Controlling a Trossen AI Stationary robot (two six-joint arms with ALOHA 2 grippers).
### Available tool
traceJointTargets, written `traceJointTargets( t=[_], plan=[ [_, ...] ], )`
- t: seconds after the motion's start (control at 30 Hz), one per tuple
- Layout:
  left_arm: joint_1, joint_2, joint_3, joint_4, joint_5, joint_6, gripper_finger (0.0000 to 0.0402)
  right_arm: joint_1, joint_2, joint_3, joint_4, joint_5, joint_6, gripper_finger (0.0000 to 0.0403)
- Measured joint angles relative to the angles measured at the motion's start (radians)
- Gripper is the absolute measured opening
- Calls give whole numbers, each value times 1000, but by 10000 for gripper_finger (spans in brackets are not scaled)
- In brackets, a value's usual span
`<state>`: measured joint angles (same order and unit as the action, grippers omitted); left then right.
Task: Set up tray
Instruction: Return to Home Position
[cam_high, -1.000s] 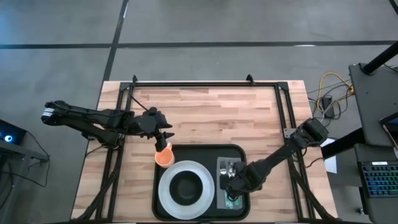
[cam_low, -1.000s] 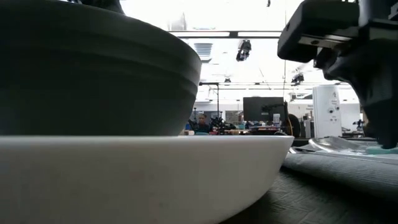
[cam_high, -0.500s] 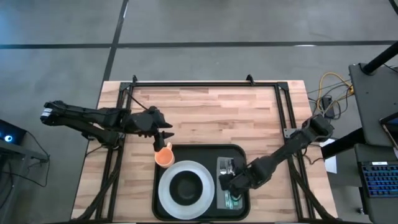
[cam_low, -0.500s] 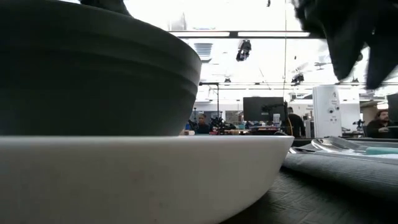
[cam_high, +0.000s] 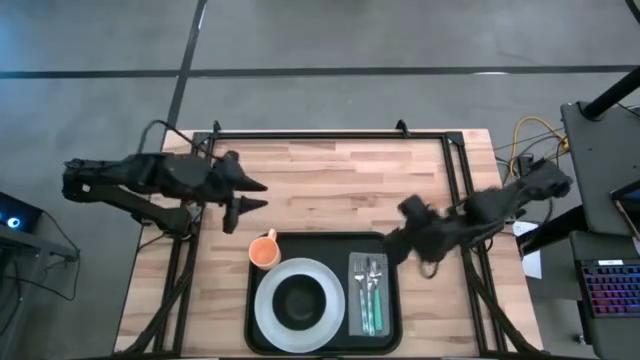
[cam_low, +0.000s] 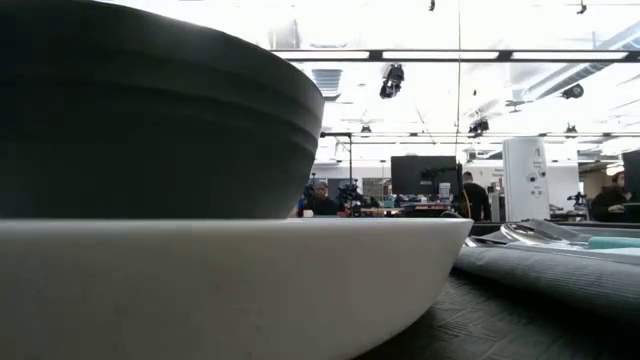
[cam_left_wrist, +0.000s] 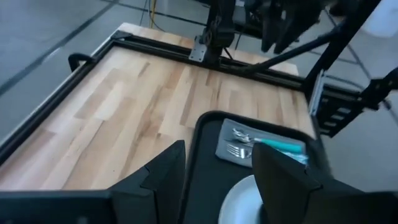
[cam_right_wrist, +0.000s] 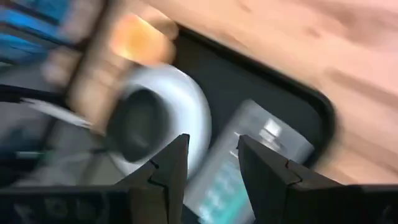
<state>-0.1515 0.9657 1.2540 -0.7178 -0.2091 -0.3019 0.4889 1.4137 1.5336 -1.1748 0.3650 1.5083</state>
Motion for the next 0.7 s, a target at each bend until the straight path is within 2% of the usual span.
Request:
traceJointTargets(
  t=[0.1, 0.23, 0.33, 0.43, 0.5, 0.57, 0.7],
  plan=[
    [-7, 0, 63, -66, 16, -32, 166, -1, -82, -26, 157, 62, -135, 128],
    [-12, -27, 49, -30, 127, -53, 166, -17, -152, -156, 571, 59, -394, 128],
    [-12, -77, -50, 107, 217, -76, 166, -48, -169, -318, 987, 12, -564, 131],
    [-12, -141, -198, 300, 279, -112, 166, -101, -153, -497, 1414, -81, -668, 134],
    [-12, -195, -297, 405, 288, -127, 166, -130, -144, -602, 1607, -135, -716, 135],
    [-11, -259, -368, 458, 287, -137, 166, -157, -154, -677, 1697, -158, -735, 134],
    [-9, -402, -457, 462, 264, -139, 166, -200, -269, -802, 1678, -164, -735, 128]
  ],
)
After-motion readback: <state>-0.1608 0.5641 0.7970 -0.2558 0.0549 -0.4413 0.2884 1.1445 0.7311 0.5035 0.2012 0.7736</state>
